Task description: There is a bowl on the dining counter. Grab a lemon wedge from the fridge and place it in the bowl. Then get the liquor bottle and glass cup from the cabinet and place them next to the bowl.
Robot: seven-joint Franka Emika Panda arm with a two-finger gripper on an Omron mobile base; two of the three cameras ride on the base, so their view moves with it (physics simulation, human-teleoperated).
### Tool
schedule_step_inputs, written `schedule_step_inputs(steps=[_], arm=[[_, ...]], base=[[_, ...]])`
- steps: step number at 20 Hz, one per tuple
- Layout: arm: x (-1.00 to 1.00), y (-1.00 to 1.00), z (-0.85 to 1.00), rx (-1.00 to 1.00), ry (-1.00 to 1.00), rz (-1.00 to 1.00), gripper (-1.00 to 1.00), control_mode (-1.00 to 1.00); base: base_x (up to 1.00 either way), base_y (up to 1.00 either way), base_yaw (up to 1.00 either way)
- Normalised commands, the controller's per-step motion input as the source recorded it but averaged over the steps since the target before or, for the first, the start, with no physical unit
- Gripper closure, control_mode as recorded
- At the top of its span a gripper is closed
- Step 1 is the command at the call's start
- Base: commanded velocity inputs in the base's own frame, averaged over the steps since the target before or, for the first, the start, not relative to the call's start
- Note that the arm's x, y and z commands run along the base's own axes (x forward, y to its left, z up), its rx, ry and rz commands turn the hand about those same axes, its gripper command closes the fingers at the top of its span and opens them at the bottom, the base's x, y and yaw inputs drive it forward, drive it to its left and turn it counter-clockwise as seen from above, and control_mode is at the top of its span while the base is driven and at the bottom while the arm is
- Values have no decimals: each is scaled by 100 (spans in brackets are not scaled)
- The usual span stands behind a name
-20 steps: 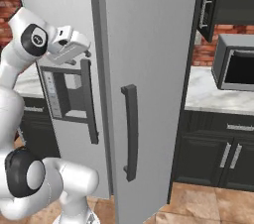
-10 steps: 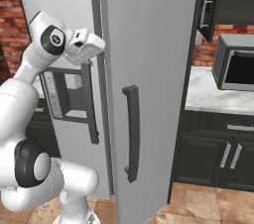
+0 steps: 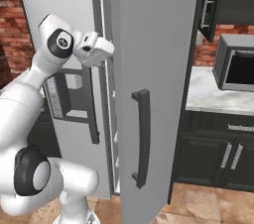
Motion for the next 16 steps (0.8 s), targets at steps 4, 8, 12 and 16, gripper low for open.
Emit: schedule_step_inputs(steps=[4, 8, 12, 16], arm=[[-4, -100, 0, 0, 0, -2, -100, -100], [-10, -100, 0, 0, -1, 0, -100, -100], [-13, -100, 0, 1, 0, 0, -100, -100], [-20, -100, 0, 3, 0, 0, -100, -100]], base=[[0, 0, 0], [0, 0, 0], [0, 0, 0], [0, 0, 0]])
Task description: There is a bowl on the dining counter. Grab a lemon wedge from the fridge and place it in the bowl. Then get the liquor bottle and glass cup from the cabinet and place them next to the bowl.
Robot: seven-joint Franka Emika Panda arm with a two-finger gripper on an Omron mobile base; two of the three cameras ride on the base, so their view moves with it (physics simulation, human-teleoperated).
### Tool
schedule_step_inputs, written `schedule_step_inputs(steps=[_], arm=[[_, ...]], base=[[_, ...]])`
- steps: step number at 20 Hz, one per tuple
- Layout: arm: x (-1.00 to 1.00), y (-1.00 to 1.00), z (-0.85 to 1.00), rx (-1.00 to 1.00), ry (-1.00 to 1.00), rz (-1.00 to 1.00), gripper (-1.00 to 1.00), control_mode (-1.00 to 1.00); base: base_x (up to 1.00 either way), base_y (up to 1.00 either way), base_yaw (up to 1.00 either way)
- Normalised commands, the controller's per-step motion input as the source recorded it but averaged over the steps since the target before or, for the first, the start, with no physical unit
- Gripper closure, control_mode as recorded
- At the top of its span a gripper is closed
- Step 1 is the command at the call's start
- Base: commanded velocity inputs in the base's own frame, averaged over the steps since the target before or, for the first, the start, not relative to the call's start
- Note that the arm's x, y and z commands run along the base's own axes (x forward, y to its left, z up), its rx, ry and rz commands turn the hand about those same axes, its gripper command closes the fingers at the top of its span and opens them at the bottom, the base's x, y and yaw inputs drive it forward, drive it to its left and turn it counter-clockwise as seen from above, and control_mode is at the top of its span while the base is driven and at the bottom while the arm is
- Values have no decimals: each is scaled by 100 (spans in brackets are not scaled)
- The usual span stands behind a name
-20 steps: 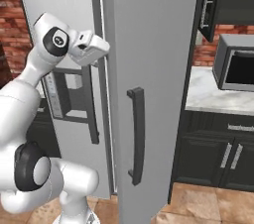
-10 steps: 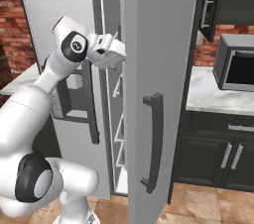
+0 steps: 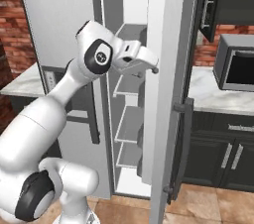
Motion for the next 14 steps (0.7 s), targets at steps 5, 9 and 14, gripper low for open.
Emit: schedule_step_inputs(steps=[5, 9, 14], arm=[[-22, -99, 0, 4, -2, 0, -100, -100], [-27, -44, 12, 0, -8, 0, -100, -100], [-34, 7, 14, 3, -7, 0, -100, -100]], base=[[0, 0, 0], [0, 0, 0], [0, 0, 0]])
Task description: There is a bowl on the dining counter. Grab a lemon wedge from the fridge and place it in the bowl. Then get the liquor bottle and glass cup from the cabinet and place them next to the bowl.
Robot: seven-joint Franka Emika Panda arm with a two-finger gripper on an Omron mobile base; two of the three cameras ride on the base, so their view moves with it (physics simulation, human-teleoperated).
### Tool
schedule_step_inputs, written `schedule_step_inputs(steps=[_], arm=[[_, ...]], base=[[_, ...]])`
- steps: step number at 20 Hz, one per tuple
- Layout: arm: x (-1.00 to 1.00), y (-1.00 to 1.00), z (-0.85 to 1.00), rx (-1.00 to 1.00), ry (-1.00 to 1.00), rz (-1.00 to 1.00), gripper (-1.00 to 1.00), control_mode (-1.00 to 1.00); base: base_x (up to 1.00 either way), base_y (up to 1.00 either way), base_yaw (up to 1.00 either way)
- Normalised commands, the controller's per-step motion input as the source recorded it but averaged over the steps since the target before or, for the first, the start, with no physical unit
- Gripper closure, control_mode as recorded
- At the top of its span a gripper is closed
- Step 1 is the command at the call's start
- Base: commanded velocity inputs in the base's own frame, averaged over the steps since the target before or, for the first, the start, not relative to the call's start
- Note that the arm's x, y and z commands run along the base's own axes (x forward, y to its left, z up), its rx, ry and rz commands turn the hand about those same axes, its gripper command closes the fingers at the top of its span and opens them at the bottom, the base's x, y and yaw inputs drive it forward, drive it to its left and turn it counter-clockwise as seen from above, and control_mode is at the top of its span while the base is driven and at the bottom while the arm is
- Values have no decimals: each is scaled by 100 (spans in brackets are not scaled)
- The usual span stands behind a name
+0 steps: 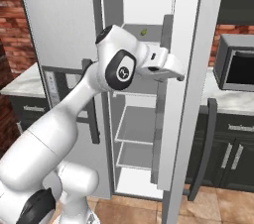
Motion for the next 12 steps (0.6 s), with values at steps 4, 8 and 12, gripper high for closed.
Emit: schedule_step_inputs(steps=[4, 8, 12], arm=[[-21, 51, 4, 3, -1, 7, -100, -100], [-11, 92, 0, 1, 0, 11, -100, -100], [1, 100, -5, 3, 0, 17, -100, -100]], base=[[0, 0, 0], [0, 0, 0], [0, 0, 0]])
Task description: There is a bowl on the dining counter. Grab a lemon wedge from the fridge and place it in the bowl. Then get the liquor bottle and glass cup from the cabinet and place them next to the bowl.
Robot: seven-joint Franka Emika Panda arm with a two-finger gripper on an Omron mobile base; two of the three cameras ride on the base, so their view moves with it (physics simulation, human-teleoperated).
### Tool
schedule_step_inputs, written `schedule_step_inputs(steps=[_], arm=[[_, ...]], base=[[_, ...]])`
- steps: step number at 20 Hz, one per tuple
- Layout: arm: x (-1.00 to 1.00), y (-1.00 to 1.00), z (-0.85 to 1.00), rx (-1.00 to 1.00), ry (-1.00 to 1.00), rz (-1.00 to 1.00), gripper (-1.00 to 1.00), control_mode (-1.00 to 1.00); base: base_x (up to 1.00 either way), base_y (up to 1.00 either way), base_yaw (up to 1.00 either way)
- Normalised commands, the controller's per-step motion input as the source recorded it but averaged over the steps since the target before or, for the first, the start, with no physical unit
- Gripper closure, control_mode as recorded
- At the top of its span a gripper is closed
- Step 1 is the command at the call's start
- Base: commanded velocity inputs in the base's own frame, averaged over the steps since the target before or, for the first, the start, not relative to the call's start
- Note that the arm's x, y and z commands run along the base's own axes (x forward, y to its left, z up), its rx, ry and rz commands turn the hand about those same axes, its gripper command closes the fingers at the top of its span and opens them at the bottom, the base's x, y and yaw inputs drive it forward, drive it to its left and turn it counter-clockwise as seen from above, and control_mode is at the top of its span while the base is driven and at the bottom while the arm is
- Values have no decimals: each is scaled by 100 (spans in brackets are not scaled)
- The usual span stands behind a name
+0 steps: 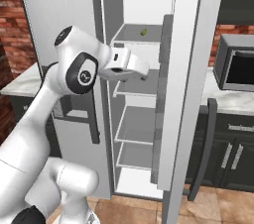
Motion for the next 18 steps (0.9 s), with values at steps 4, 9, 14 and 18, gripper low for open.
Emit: schedule_step_inputs(steps=[4, 9, 14, 18], arm=[[7, 100, -7, 9, 0, 23, -100, -100], [0, 96, -30, 18, -8, 29, -100, -100], [-18, 81, -26, 24, -5, 29, -100, -100], [-50, 53, -7, 21, 0, 23, -100, -100]], base=[[0, 0, 0], [0, 0, 0], [0, 0, 0], [0, 0, 0]])
